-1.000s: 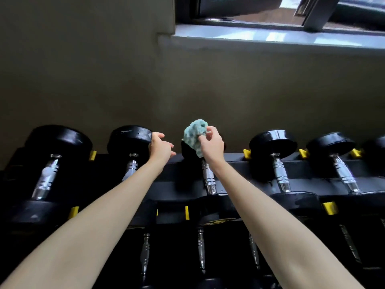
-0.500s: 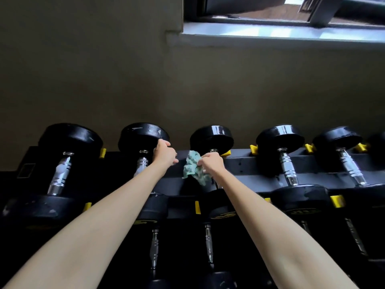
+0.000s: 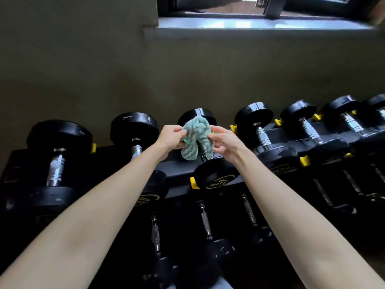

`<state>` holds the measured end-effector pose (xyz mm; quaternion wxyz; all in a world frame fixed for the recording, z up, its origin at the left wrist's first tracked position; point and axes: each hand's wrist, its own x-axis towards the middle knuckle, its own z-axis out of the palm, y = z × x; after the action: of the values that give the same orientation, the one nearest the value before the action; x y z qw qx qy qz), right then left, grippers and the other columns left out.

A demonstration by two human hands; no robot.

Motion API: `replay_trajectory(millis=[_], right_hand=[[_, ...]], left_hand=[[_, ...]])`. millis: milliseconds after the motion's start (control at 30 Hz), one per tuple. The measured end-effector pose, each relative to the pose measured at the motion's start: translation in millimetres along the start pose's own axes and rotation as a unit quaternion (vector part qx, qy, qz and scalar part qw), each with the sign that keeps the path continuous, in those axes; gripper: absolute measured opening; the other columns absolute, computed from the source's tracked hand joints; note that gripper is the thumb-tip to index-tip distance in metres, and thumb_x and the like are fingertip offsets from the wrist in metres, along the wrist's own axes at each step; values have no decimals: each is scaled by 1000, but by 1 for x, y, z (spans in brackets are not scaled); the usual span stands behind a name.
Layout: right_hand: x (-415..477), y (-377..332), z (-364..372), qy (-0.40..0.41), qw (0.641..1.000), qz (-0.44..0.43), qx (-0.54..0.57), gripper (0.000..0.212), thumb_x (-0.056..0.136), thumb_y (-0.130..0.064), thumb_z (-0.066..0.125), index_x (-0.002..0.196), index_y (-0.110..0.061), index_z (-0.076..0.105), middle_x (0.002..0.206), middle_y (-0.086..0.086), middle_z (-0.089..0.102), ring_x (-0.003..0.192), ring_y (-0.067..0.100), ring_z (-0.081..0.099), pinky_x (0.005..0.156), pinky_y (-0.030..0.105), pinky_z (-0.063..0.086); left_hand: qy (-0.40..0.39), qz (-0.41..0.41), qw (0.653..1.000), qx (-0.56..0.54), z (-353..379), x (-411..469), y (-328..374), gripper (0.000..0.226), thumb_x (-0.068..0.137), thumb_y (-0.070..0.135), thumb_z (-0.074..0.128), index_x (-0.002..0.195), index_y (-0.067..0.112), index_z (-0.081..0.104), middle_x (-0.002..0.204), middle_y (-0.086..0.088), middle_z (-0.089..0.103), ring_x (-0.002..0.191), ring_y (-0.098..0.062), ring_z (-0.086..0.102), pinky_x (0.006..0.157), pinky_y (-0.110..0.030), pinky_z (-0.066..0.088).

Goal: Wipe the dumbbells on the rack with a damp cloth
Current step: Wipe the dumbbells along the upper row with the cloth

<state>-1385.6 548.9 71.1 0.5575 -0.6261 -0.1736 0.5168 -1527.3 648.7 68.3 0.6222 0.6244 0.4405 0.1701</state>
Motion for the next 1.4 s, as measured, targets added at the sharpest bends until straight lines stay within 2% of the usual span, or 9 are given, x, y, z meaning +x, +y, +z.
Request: replay_trajectory(millis=[167, 300, 400, 633, 800, 900, 1133, 1267, 1400], right_hand=[[-11, 8, 21, -22, 998, -12, -58, 39, 79, 11, 49, 113, 1, 65, 100, 18, 67, 87, 24, 63, 84, 37, 52], [-13, 6, 50, -7, 959, -111, -261, 24, 78, 6, 55, 90, -6, 71, 73, 7, 66, 61, 13, 59, 57, 17, 44], [-6, 8, 60, 13, 913, -192, -360, 15, 77, -2, 59, 87, -6, 69, 80, 10, 65, 72, 23, 58, 60, 26, 41], [-6, 46, 53, -8, 918, -162, -363, 25, 79, 4, 50, 72, -21, 48, 84, 6, 59, 89, 30, 59, 70, 33, 43], [-1, 32, 12, -26, 764, -167, -623, 39, 84, 5, 38, 109, -15, 60, 112, 12, 58, 104, 36, 54, 70, 31, 35], [-11, 25, 15, -89, 675, -118, -723, 23, 85, 5, 38, 85, -2, 60, 96, 15, 56, 92, 36, 51, 73, 31, 35], [-27, 28, 35, -66, 842, -133, -519, 21, 67, 9, 38, 47, 1, 43, 53, 11, 35, 54, 21, 29, 52, 29, 23], [-36, 31, 47, 52, 882, -212, -417, 36, 71, 7, 42, 48, -13, 24, 48, 1, 24, 52, 14, 19, 47, 22, 16], [-35, 39, 58, 137, 898, -203, -366, 15, 71, 4, 44, 57, 8, 44, 56, 17, 35, 57, 15, 28, 52, 30, 17]], left_hand=[[127, 24, 991, -44, -31, -18, -6, 25, 94, 10, 49, 71, 16, 53, 66, 2, 51, 59, -6, 50, 56, -18, 47], [145, 37, 986, -75, -58, -32, -3, 24, 95, 6, 47, 76, 21, 49, 75, 2, 54, 66, -6, 55, 56, -22, 53], [198, 69, 977, -23, -71, -40, 0, 28, 91, -1, 48, 76, 22, 49, 77, 1, 53, 71, -10, 53, 64, -28, 51], [258, 76, 948, 170, -72, -47, -11, 29, 80, -11, 44, 85, 15, 57, 73, 2, 55, 81, -19, 50, 61, -19, 40], [183, 50, 955, 230, -41, -45, -23, 25, 78, -7, 49, 86, 11, 64, 96, -17, 67, 98, -31, 60, 72, -23, 38], [138, 27, 953, 270, -31, -44, -22, 24, 80, -3, 49, 73, 15, 62, 92, -14, 66, 98, -30, 60, 74, -29, 44], [198, 39, 959, 198, -51, -34, -15, 11, 82, 2, 55, 80, 10, 61, 82, -15, 62, 91, -34, 63, 77, -38, 55], [149, 30, 985, 76, -63, -24, 0, 15, 91, -1, 48, 81, 8, 54, 81, -13, 54, 64, -21, 57, 40, -20, 51], [64, 34, 993, -94, -64, -15, 8, 28, 94, -11, 40, 78, 12, 47, 78, -6, 51, 74, -12, 55, 60, -16, 54]])
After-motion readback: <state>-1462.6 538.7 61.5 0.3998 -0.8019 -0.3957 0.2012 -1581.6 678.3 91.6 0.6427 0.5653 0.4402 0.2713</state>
